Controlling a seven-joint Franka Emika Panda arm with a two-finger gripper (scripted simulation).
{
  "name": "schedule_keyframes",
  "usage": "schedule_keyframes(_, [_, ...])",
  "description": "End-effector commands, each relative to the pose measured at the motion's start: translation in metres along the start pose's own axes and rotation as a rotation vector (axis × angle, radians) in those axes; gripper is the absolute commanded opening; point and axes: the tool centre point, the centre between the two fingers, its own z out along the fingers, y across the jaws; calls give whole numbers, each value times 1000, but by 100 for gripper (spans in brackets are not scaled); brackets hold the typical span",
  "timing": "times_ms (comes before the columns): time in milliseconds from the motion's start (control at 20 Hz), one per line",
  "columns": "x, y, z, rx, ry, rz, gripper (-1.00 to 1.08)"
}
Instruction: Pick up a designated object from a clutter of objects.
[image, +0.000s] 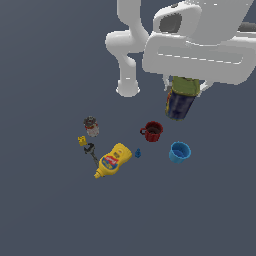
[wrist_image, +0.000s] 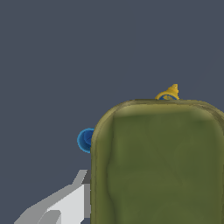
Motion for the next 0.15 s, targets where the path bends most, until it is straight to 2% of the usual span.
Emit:
schedule_keyframes(0, [0, 0, -3, 2, 3, 0, -100])
schedule_keyframes(100, [1, -1, -2, 2, 3, 0, -100])
